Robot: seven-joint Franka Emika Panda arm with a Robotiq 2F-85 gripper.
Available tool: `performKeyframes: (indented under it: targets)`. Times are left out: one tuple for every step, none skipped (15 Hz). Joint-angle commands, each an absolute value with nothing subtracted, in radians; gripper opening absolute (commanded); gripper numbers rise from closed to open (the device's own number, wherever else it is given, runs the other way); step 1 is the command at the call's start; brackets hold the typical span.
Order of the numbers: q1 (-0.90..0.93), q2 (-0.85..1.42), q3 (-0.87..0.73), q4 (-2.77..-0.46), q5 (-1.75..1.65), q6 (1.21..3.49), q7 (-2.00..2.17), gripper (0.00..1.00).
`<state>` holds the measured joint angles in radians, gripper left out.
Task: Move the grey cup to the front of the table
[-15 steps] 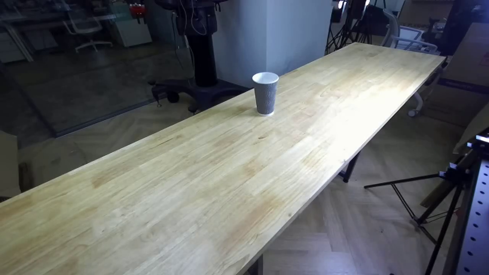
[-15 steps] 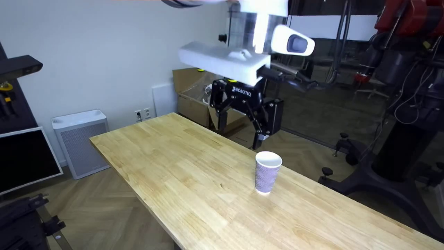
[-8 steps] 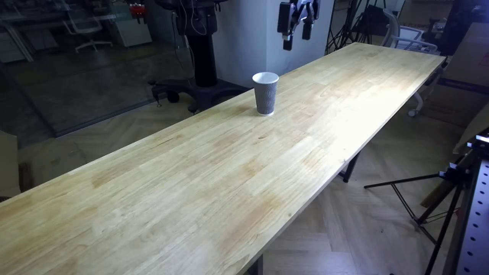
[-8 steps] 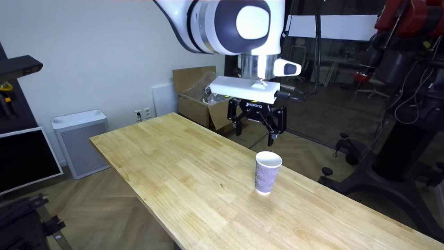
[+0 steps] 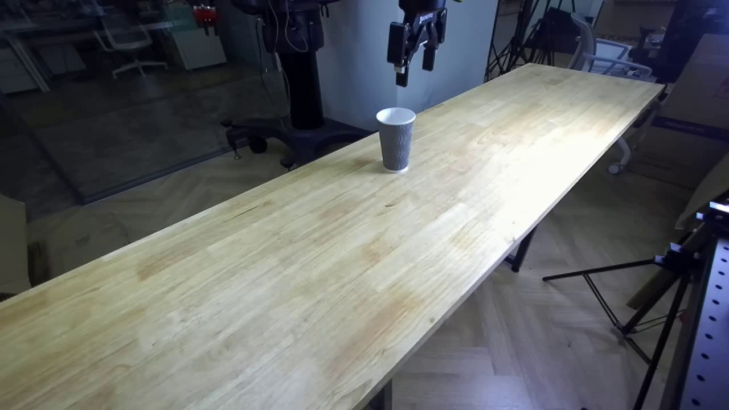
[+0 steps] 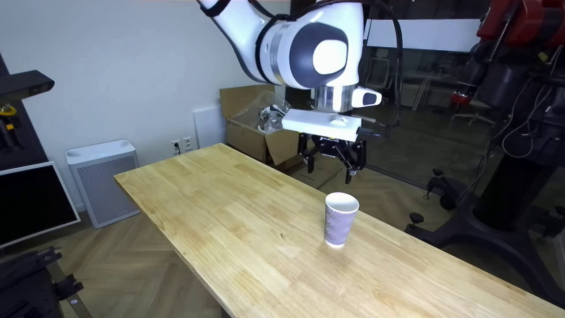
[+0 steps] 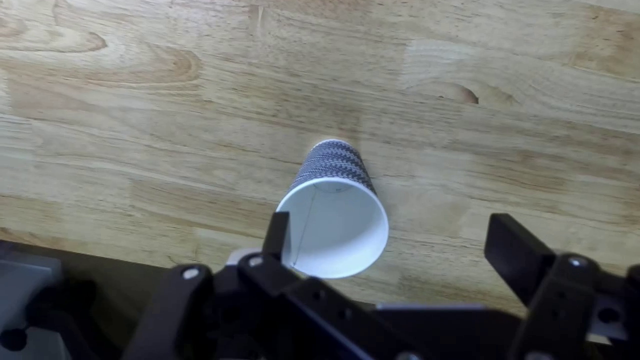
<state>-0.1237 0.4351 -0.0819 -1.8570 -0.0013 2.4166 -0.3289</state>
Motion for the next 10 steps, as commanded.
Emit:
performKeyframes:
  targets:
    - [-0.135, 0.446, -0.067, -1.846, -0.022, 2.407, -0.314, 1.0]
    - [-0.134, 0.469, -0.066, -1.825, -0.03, 2.397, -0.319, 1.0]
    - [-0.132, 0.488, -0.065, -1.808, -0.038, 2.395, -0.32, 1.0]
    - [-0.133, 0.515, -0.06, -1.782, -0.043, 2.379, -0.325, 1.0]
    - [-0.131, 0.536, -0.058, -1.763, -0.048, 2.369, -0.322, 1.0]
    - [-0.128, 0.561, -0.055, -1.741, -0.056, 2.367, -0.322, 1.0]
    - [-0.127, 0.583, -0.054, -1.718, -0.066, 2.362, -0.323, 1.0]
    - [-0.125, 0.608, -0.054, -1.693, -0.081, 2.362, -0.326, 1.0]
    - [-0.124, 0.631, -0.054, -1.668, -0.094, 2.362, -0.332, 1.0]
    - [-0.124, 0.654, -0.053, -1.641, -0.105, 2.357, -0.339, 1.0]
